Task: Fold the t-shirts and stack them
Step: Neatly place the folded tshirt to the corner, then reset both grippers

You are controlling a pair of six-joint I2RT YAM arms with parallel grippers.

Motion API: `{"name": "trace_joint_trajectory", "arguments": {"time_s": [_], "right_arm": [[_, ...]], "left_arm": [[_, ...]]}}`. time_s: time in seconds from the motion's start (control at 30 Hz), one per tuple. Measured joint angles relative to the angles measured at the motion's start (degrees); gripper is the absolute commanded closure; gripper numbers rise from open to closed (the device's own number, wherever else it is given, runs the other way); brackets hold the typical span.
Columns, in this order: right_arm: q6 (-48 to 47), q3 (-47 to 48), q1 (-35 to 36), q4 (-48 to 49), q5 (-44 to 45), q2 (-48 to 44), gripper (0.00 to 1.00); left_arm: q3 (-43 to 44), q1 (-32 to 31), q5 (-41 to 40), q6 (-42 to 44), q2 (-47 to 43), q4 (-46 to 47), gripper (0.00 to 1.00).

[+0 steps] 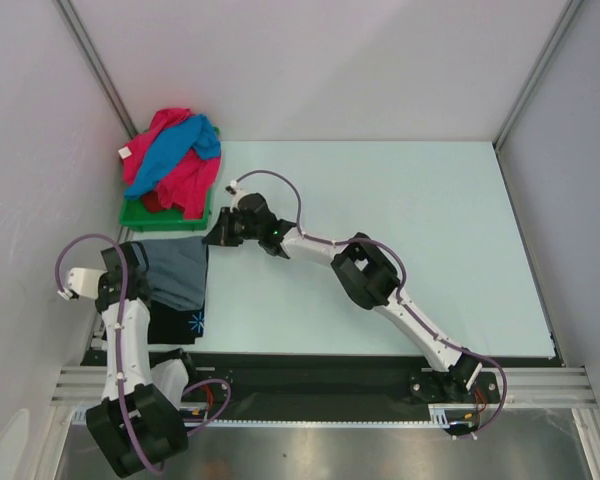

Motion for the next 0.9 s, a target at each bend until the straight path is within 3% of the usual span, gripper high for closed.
{"name": "trace_joint_trajectory", "arguments": {"time_s": [0.23, 0.3, 0.43, 0.53, 0.57, 0.6, 0.63, 0.9], "right_arm": [[-0.3, 3.5, -0.8, -2.8, -1.5, 3.3, 0.94], [-0.3, 3.5, -0.7, -3.3, -1.6, 3.3, 0.93], [-0.3, 3.5, -0.7, -3.3, -1.9, 3.3, 0.72], [-1.0, 2.0, -0.9, -3.3, -1.6, 2.7, 0.59], [-1.6, 0.3, -1.0, -3.8, -1.2, 1.9, 0.56], [-2.1, -1.3, -1.3, -4.2, -1.0, 0.9, 0.52], [-2.8, -2.2, -1.4, -4.5, -0.7, 0.0, 0.38], [-15.6, -16.5, -7.4, -13.1, 5.0, -19.4, 0.35]], "left_arm": [[-0.3, 1.9, 0.1, 1.4, 1.3, 0.8, 0.94], [-0.5, 2.6, 0.2, 1.6, 1.3, 0.8, 0.88], [-1.0, 3.9, 0.3, 2.4, 1.0, 0.6, 0.66], [-1.2, 4.7, 0.0, 2.4, 0.0, -0.6, 0.41], [-1.3, 4.8, -0.2, 2.1, -0.7, -1.0, 0.24], [-1.3, 4.9, -0.3, 2.3, -1.5, -1.5, 0.18], [-1.3, 4.9, -0.6, 1.8, -2.2, -1.7, 0.17], [2.3, 5.1, -4.2, 3.6, -6.6, -5.3, 0.0]]}}
